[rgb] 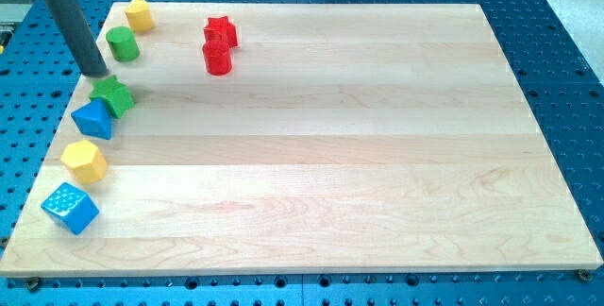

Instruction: Separate the blue triangle from the green star

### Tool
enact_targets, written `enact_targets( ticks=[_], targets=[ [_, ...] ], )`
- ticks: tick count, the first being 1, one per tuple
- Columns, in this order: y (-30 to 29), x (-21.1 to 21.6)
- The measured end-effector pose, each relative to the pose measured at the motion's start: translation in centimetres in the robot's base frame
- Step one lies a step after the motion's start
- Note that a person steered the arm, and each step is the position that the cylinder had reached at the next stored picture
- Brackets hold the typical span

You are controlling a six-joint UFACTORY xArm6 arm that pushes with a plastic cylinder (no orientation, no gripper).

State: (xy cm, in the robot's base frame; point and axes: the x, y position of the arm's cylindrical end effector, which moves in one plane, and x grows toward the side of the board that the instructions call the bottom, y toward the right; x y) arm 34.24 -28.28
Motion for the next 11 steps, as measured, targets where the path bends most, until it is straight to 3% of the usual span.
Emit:
enact_targets(
  ticks=[1,3,10,11],
  targets=[
    [-0.6,1.0],
    [-0.8,8.4],
    [1.8,12.4],
    [4.4,12.4]
  ],
)
